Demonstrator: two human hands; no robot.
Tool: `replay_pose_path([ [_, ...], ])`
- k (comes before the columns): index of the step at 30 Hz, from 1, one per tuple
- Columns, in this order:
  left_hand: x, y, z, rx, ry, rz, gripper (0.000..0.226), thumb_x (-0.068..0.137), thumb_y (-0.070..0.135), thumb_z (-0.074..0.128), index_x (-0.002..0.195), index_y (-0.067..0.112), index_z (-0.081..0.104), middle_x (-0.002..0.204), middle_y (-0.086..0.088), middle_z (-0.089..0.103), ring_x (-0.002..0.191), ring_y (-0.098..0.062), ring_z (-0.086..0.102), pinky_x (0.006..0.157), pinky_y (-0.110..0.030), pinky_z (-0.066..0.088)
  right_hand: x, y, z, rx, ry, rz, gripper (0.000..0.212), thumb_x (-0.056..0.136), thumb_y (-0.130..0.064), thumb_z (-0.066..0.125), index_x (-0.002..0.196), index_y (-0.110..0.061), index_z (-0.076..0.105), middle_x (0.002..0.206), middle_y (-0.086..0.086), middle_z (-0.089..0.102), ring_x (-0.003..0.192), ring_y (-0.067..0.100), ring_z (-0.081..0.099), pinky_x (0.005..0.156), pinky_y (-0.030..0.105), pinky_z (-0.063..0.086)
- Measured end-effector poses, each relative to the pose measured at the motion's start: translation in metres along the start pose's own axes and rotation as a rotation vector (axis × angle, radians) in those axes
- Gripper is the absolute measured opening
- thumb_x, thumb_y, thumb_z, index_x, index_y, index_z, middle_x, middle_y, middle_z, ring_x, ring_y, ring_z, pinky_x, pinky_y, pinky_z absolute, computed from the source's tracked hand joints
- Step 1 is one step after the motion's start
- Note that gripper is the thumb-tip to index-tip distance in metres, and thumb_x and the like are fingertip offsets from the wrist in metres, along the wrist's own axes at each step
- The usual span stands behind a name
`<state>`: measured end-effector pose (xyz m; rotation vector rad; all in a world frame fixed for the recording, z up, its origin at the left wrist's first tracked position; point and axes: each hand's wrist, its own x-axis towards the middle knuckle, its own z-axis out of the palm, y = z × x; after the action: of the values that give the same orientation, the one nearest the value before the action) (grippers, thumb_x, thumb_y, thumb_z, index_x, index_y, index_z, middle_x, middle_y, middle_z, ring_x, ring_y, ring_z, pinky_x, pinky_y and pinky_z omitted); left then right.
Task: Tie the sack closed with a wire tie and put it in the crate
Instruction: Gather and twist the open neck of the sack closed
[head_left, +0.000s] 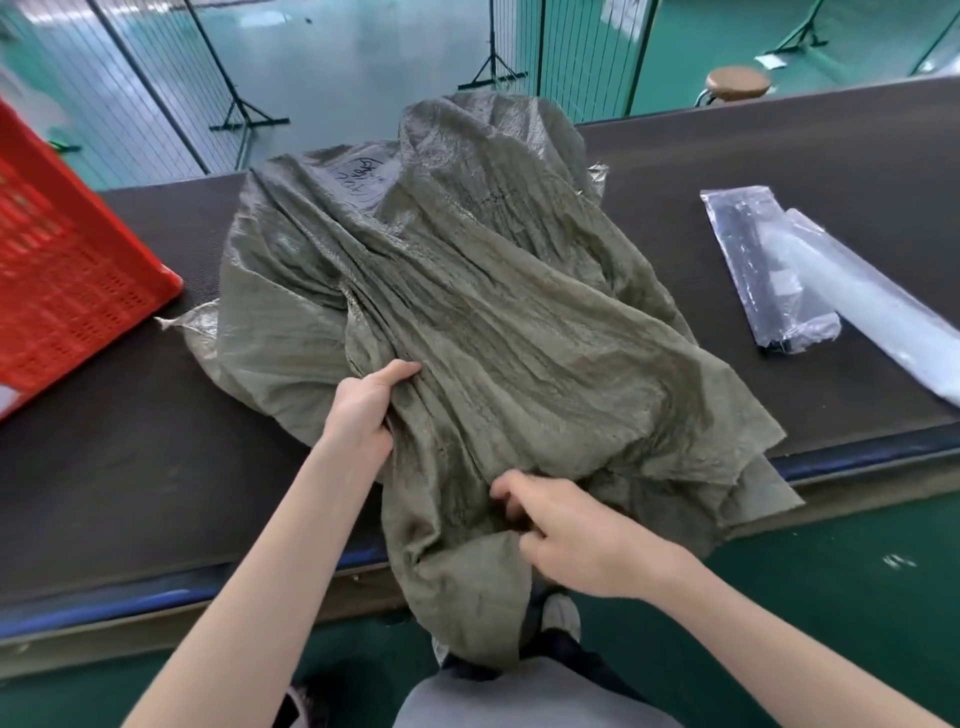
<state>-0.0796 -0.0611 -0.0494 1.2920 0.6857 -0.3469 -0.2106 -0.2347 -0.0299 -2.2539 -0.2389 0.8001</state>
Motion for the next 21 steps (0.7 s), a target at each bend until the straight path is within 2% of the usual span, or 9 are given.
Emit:
replay_pose_path([
  [3, -0.004, 0.001, 0.002, -0.052, 0.055, 0.059, 0.007, 0.076, -0.003, 0.062, 0.082, -0.004, 0.06, 0.062, -0.014, 0.066, 0.055, -0.024, 0.064, 0.064, -0.038, 0.057, -0.003, -0.018, -0.013, 0.149, 0.396, -0.098, 0.036, 0.085, 0.007, 0.041, 0.112, -0.015, 0.049, 0.098, -0.009, 0.053, 0.088, 0.009, 0.051, 0.075, 0.015, 0.04],
  [4, -0.005, 0.002, 0.002, -0.091, 0.044, 0.064, 0.005, 0.074, -0.002, 0.06, 0.079, -0.003, 0.059, 0.062, -0.014, 0.065, 0.054, -0.023, 0.063, 0.064, -0.039, 0.056, -0.001, -0.022, -0.018, 0.179, 0.531, -0.116, 0.034, 0.084, 0.007, 0.044, 0.108, -0.016, 0.05, 0.094, -0.009, 0.051, 0.084, 0.009, 0.051, 0.072, 0.015, 0.041],
  [7, -0.006, 0.0, -0.002, -0.201, -0.052, 0.003, 0.026, 0.061, 0.009, 0.06, 0.086, 0.002, 0.058, 0.096, -0.018, 0.058, 0.08, -0.03, 0.061, 0.084, -0.053, 0.052, 0.015, -0.028, -0.034, 0.053, 0.751, -0.138, 0.038, 0.084, -0.008, 0.059, 0.12, -0.014, 0.047, 0.119, 0.001, 0.046, 0.104, 0.016, 0.048, 0.092, 0.03, 0.043],
  [10, -0.015, -0.006, -0.001, -0.232, -0.072, -0.027, 0.033, 0.073, 0.02, 0.063, 0.1, 0.0, 0.066, 0.106, -0.019, 0.064, 0.093, -0.034, 0.063, 0.086, -0.054, 0.053, 0.04, -0.025, -0.044, -0.226, 0.601, 0.032, 0.077, 0.083, -0.034, 0.064, 0.145, -0.016, 0.021, 0.139, 0.008, 0.038, 0.126, 0.026, 0.037, 0.11, 0.044, 0.028],
  [12, -0.018, -0.013, 0.0, -0.237, -0.089, -0.035, 0.044, 0.076, 0.024, 0.07, 0.111, -0.003, 0.067, 0.109, -0.021, 0.069, 0.095, -0.036, 0.068, 0.082, -0.055, 0.056, 0.054, -0.022, -0.044, -0.157, 0.411, 0.116, 0.087, 0.081, -0.03, 0.063, 0.148, -0.021, 0.009, 0.117, 0.012, 0.055, 0.111, 0.03, 0.052, 0.105, 0.048, 0.035],
  [14, -0.021, -0.016, -0.003, -0.18, -0.104, -0.067, 0.043, 0.077, 0.023, 0.072, 0.111, -0.003, 0.067, 0.105, -0.024, 0.07, 0.086, -0.035, 0.07, 0.076, -0.051, 0.058, 0.061, -0.023, -0.039, -0.054, 0.337, 0.092, 0.081, 0.075, -0.02, 0.06, 0.146, -0.018, 0.02, 0.108, 0.016, 0.063, 0.104, 0.034, 0.06, 0.095, 0.043, 0.046],
  [17, -0.02, -0.015, -0.01, -0.067, -0.183, -0.14, 0.034, 0.083, 0.026, 0.065, 0.101, -0.003, 0.069, 0.085, -0.019, 0.073, 0.063, -0.028, 0.071, 0.056, -0.037, 0.06, 0.064, -0.035, -0.029, -0.017, 0.329, -0.085, 0.059, 0.074, -0.012, 0.061, 0.132, -0.014, 0.051, 0.119, 0.015, 0.066, 0.114, 0.027, 0.058, 0.094, 0.03, 0.045],
  [19, -0.018, -0.013, -0.013, -0.052, -0.267, -0.163, 0.035, 0.086, 0.036, 0.061, 0.085, 0.003, 0.074, 0.073, -0.015, 0.074, 0.057, -0.024, 0.071, 0.05, -0.031, 0.058, 0.065, -0.043, -0.02, 0.018, 0.319, -0.181, 0.053, 0.074, -0.009, 0.061, 0.127, -0.012, 0.058, 0.12, 0.014, 0.066, 0.114, 0.024, 0.058, 0.094, 0.026, 0.043],
  [21, -0.017, -0.011, -0.015, -0.081, -0.316, -0.165, 0.043, 0.086, 0.045, 0.06, 0.076, 0.008, 0.078, 0.075, -0.013, 0.075, 0.061, -0.023, 0.072, 0.051, -0.03, 0.058, 0.067, -0.047, -0.01, 0.055, 0.286, -0.225, 0.053, 0.076, -0.009, 0.059, 0.129, -0.013, 0.057, 0.121, 0.013, 0.065, 0.115, 0.024, 0.058, 0.098, 0.031, 0.045],
])
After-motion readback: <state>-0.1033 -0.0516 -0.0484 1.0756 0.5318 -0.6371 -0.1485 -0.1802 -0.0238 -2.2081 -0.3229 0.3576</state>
